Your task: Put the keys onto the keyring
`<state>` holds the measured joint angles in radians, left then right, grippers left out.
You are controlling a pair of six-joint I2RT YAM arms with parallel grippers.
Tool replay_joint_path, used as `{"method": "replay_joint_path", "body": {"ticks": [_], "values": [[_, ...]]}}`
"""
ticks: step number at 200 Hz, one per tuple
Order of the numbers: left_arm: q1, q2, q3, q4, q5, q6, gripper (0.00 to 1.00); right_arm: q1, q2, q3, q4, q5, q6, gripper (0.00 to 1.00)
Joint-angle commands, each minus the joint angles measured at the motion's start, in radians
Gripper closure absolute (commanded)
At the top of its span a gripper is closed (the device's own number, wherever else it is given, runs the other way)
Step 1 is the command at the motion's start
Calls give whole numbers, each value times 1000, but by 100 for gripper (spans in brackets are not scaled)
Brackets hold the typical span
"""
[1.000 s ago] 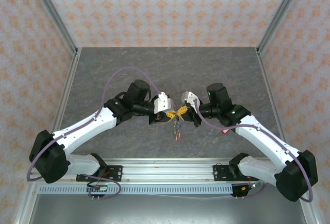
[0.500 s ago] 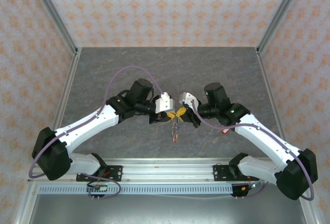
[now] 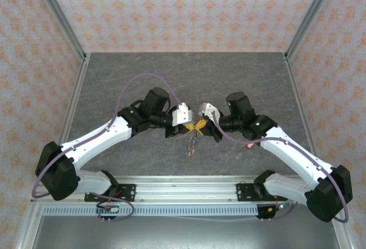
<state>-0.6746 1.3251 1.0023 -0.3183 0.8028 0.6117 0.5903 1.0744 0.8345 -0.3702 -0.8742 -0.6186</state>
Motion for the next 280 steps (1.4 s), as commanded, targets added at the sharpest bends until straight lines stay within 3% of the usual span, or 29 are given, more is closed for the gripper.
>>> {"method": "replay_joint_path", "body": {"ticks": [1,27,50,71,124,155,189,199,220,280], "values": [[-7,-5,18,45,-12,-11,100,8,-16,21,44,-15,0,95],[-6,-24,-6,68,-10,-20,100,2,-29,-2,26,18,-7,87],[-5,-30,-20,85,57,-21,100,-22,-36,-44,78,-35,25,76],[-5,-33,-30,114,103,-35,100,-40,-47,-89,167,-69,78,75],[-5,-31,-41,142,141,-50,100,-69,-60,-131,226,-85,104,85],[-5,-36,-59,189,154,-75,100,-70,-62,-148,245,-83,105,85],[-5,-31,-52,150,107,-59,100,-70,-59,-118,222,-70,118,99],[-5,-31,-50,135,70,-55,91,-69,-55,-100,193,-68,104,100],[-6,-32,-38,93,-10,-41,82,-57,-44,-48,104,-39,68,100],[-8,-36,-11,84,-38,-35,76,6,2,78,-76,82,-11,100]]}}
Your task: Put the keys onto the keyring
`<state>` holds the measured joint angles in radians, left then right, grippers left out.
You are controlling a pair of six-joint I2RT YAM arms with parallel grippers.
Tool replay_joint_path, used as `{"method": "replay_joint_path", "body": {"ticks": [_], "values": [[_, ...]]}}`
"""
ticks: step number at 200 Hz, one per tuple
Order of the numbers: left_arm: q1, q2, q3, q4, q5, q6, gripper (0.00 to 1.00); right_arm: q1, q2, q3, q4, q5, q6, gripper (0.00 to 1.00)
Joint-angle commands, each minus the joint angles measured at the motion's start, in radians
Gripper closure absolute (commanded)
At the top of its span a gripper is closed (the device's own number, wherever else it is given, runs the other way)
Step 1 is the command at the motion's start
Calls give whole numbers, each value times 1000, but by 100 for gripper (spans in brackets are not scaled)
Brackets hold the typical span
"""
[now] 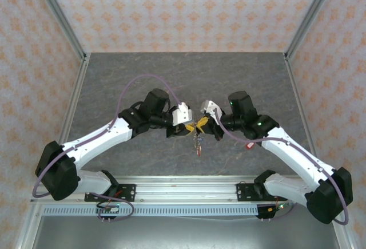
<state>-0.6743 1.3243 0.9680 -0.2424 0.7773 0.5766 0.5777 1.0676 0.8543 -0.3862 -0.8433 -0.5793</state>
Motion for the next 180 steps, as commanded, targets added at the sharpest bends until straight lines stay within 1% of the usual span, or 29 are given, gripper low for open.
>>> {"method": "replay_joint_path", "body": {"ticks": [1,16,31,58,116,161,175,180], "values": [[-9,-36,23,12,-12,-1,75,20,10,59,-60,52,-50,100],[-10,-53,4,58,-13,-22,74,28,14,68,-62,58,-53,100],[-10,-60,-2,65,-10,-22,73,34,20,80,-72,56,-55,100],[-10,-56,5,47,4,-14,73,42,31,97,-88,48,-71,100],[-10,-20,41,-33,-6,30,74,42,30,91,-47,13,-71,100],[-10,4,64,-67,14,49,77,42,20,67,10,-11,-57,100],[-10,8,67,-71,17,53,84,42,18,61,24,-16,-49,100],[-9,9,69,-76,16,56,85,43,16,59,30,-16,-47,100]]}}
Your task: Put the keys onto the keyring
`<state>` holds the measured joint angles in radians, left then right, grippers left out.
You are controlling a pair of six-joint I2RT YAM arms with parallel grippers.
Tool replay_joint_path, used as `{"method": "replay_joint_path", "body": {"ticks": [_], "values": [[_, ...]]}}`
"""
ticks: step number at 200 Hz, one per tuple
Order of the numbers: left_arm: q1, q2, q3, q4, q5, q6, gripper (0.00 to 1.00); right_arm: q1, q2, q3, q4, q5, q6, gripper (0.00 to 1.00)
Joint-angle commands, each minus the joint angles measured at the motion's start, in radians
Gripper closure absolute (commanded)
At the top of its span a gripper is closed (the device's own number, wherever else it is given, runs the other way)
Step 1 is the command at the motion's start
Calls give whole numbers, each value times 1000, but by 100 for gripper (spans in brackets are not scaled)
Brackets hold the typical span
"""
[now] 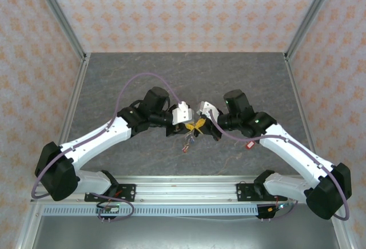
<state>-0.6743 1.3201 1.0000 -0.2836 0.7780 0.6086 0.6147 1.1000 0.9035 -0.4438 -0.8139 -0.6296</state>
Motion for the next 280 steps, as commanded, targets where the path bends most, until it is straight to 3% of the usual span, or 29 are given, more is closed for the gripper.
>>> {"method": "replay_joint_path", "body": {"ticks": [1,11,28,92,196,243,280], "values": [[-10,13,38,-37,15,25,85,6,-17,9,89,-45,4,100],[-10,13,38,-40,14,26,86,5,-21,3,96,-46,6,100],[-10,8,35,-30,17,25,100,6,-23,-1,94,-41,5,97],[-4,-46,-39,122,75,-49,100,-8,-73,-107,193,-19,54,83],[1,-48,-62,177,170,-76,100,-57,-99,-218,370,-76,143,80],[5,-55,-68,193,172,-87,100,-78,-101,-270,400,-43,147,70],[7,-56,-70,193,165,-87,100,-86,-121,-301,403,-25,160,68]]}}
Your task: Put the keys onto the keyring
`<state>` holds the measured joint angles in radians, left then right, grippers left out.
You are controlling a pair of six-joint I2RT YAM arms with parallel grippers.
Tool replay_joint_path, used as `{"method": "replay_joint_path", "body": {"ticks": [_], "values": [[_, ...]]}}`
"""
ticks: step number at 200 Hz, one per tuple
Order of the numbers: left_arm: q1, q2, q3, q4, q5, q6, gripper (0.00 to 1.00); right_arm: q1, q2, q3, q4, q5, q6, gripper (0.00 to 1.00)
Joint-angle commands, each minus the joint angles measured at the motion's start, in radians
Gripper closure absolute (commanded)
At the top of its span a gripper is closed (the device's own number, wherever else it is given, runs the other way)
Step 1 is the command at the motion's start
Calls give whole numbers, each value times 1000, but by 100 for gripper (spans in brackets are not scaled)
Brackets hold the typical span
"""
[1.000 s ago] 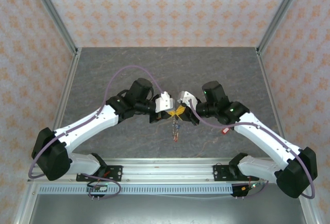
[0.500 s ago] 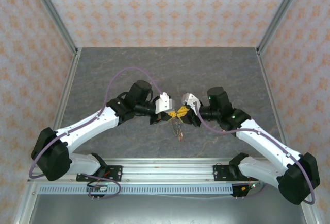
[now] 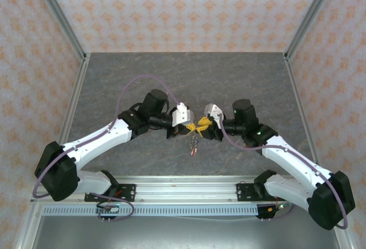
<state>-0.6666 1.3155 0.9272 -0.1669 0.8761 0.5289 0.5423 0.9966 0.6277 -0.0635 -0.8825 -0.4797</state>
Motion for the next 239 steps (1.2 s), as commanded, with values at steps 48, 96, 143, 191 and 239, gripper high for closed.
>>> {"method": "replay_joint_path", "body": {"ticks": [48,96,143,191,239], "values": [[-1,-45,6,83,59,-12,100,-16,-56,-27,-15,90,2,64],[-1,-46,4,84,53,-14,100,-18,-72,4,-56,93,15,76],[0,-55,-16,151,33,-54,100,-16,-20,14,-110,85,14,86],[-3,-39,-25,173,41,-67,100,-10,-1,17,-61,30,64,92],[-2,-48,-25,152,10,-58,100,-8,-86,28,-165,196,-46,76]]}}
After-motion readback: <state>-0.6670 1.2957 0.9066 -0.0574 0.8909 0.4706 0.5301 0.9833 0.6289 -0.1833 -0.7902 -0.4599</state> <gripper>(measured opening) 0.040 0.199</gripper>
